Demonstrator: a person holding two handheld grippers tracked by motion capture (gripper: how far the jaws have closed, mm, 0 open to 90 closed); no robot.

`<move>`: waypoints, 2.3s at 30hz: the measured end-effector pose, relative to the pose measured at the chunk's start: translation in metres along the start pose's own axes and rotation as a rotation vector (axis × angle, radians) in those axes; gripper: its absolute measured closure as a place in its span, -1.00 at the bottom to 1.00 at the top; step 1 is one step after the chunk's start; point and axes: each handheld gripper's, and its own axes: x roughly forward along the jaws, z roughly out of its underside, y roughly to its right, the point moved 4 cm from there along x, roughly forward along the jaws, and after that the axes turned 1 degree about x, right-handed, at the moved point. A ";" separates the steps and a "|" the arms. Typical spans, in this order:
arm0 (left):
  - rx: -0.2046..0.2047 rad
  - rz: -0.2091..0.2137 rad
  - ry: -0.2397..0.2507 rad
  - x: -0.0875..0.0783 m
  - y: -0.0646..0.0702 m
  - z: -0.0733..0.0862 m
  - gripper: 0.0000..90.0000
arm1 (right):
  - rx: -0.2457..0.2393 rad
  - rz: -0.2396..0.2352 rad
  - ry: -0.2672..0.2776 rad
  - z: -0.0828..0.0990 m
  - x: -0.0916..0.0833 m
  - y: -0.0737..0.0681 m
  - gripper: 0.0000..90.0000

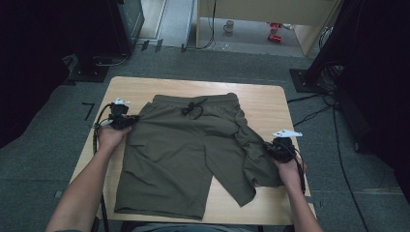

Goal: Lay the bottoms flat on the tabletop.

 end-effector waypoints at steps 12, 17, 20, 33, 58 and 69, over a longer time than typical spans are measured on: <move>-0.015 0.004 0.034 -0.005 0.000 -0.001 0.77 | 0.086 0.012 -0.005 0.038 -0.021 0.016 0.86; -0.003 0.036 0.092 -0.020 0.007 -0.012 0.62 | 0.066 -0.002 0.104 0.022 -0.031 0.012 0.43; 0.023 0.046 0.090 -0.027 0.014 -0.017 0.57 | 0.032 -0.011 0.153 0.002 -0.034 0.003 0.48; 0.079 0.079 0.080 -0.031 0.056 0.000 0.53 | -0.057 -0.087 0.197 -0.060 0.017 -0.052 0.67; 0.022 0.054 0.110 0.018 0.072 0.008 0.61 | -0.037 -0.051 0.102 -0.093 0.125 -0.074 0.12; 0.040 0.009 0.060 0.043 0.062 -0.028 0.43 | 0.025 -0.004 0.106 -0.112 0.141 -0.059 0.06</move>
